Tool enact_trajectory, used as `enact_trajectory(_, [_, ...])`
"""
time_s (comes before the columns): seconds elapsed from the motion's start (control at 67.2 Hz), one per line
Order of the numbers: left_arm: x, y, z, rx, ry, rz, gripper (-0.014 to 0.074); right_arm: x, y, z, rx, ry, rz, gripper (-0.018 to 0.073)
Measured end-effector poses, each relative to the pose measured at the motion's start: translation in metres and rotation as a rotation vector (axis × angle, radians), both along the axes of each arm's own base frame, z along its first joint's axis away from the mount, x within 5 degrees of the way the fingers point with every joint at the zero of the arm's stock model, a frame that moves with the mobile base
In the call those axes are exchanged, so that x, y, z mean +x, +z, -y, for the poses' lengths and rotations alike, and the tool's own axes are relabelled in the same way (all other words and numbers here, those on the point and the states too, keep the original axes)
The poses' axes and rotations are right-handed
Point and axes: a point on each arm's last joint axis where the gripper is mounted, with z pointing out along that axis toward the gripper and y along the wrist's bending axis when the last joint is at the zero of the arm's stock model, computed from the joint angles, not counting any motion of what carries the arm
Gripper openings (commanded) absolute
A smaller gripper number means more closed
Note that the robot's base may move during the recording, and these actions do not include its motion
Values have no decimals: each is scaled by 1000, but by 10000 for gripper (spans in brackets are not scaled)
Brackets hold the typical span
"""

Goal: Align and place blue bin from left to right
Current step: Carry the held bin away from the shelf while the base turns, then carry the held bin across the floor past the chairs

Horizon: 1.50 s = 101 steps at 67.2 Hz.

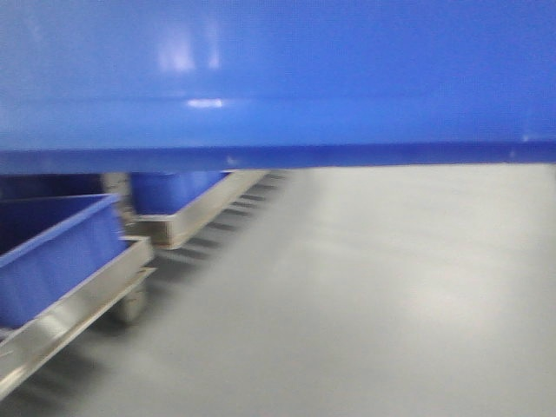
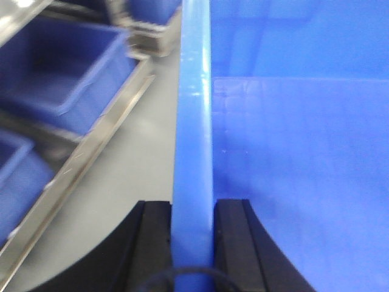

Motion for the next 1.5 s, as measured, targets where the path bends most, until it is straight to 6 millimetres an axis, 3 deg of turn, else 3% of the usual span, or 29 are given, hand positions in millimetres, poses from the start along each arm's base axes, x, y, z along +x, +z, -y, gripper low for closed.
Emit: enact_trajectory(1.504, [0,0,0,0,0,0,-111,0,0,0,0,0,0,-70])
